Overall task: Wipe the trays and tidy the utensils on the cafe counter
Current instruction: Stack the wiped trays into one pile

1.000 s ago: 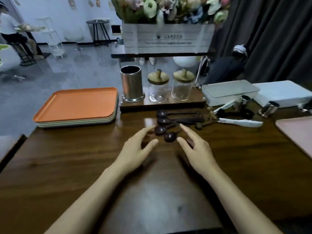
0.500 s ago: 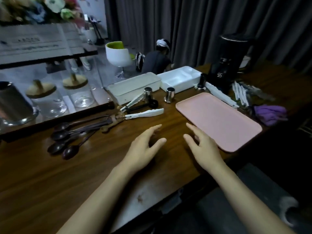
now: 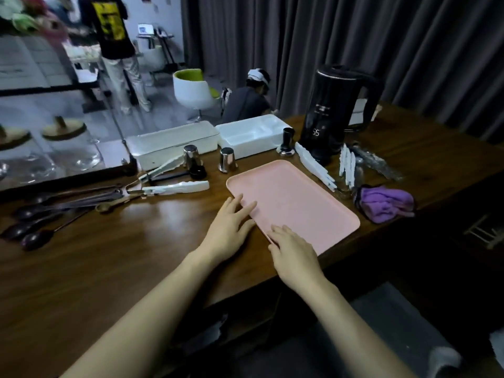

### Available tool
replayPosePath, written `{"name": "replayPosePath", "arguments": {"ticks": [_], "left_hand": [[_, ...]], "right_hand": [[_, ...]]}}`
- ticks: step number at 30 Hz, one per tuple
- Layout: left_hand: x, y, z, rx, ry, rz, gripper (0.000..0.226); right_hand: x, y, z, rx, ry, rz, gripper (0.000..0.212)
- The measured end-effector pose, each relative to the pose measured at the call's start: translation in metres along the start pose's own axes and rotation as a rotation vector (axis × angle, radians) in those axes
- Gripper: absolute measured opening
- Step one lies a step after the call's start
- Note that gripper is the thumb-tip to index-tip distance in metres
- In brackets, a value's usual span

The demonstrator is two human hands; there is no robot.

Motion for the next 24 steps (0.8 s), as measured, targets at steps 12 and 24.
{"name": "replayPosePath", "arguments": {"ticks": [12,24], "left_hand": [[0.141,-0.098,0.010,-0.484,-0.219,0.405,0.031],[0.195,-0.140,-0.031,-0.625,-0.515,0.156,0.071]], "right_hand": [[0.036,-0.012,0.011,-0.241,-0.481,-0.442,0.033],[0.010,0.004,0.037,0.064,-0.247,-0.105,0.071]]}}
Point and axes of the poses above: each hand's wrist, its own x-axis away from the middle knuckle, its own y-axis out of the palm, z = x × y, the point moved 10 cm from there along -x, towards the middle knuckle, and after that the axes turned 15 degrees about z, right-handed, at the moved point
